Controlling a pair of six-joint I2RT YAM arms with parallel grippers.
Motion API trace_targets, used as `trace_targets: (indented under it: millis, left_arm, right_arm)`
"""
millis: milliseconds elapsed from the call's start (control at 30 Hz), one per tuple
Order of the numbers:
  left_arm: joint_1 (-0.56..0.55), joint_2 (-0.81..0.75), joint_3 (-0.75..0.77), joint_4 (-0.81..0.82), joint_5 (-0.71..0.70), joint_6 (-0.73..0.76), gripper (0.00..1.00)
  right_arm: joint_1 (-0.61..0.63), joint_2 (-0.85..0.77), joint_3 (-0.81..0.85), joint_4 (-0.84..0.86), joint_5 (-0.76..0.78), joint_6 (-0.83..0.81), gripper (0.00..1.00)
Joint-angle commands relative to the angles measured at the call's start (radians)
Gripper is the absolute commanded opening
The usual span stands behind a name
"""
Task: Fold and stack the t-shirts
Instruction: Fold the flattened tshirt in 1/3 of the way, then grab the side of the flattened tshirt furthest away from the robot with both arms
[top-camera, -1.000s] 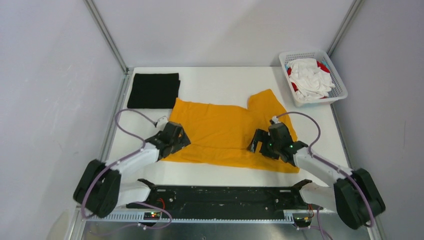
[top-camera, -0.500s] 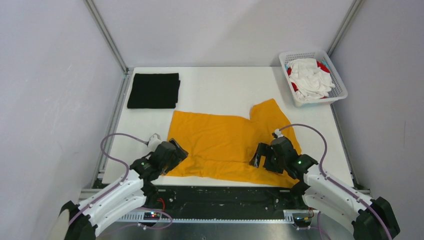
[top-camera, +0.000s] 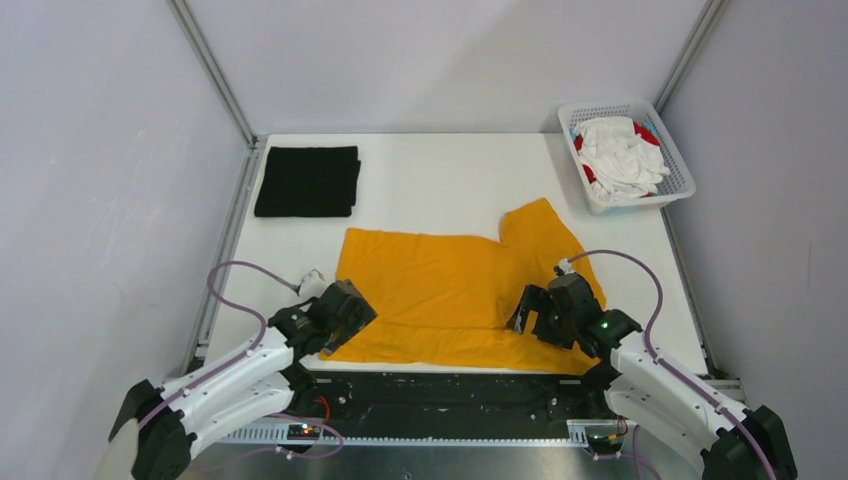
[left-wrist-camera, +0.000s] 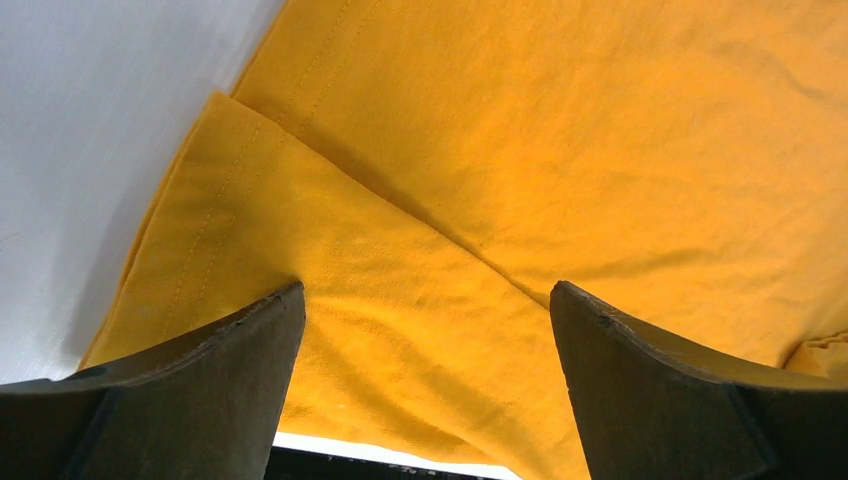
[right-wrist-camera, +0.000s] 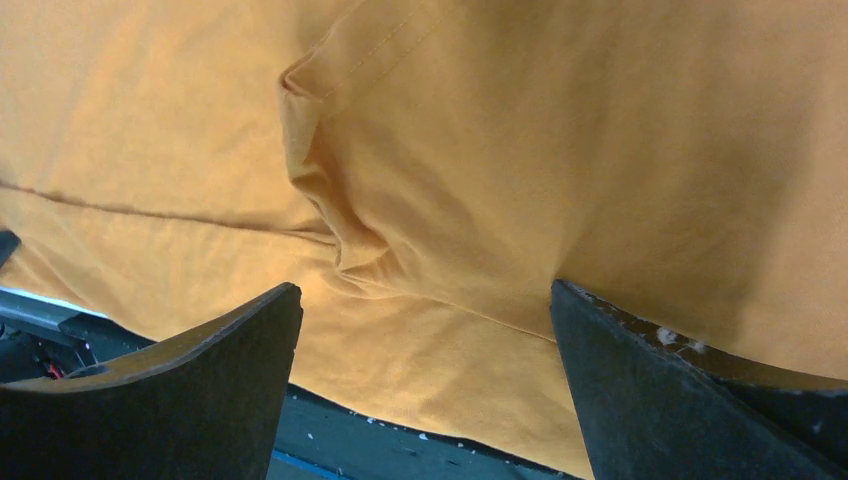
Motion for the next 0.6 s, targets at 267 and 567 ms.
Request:
trace_targets:
  millis: [267,567]
  left_arm:
    - [-0.023,-0.009,0.139,-0.191,-0.123,0.038,1.0]
    - [0.186,0.237,0.469,-0.128,-0.203,0.323,1.0]
  right_arm:
    - [-0.039,-0.003,0.158,-0.013,0.002,-0.077,0.99]
    - [-0.121,0.089,0.34,0.143,0.042,-0.159,1.0]
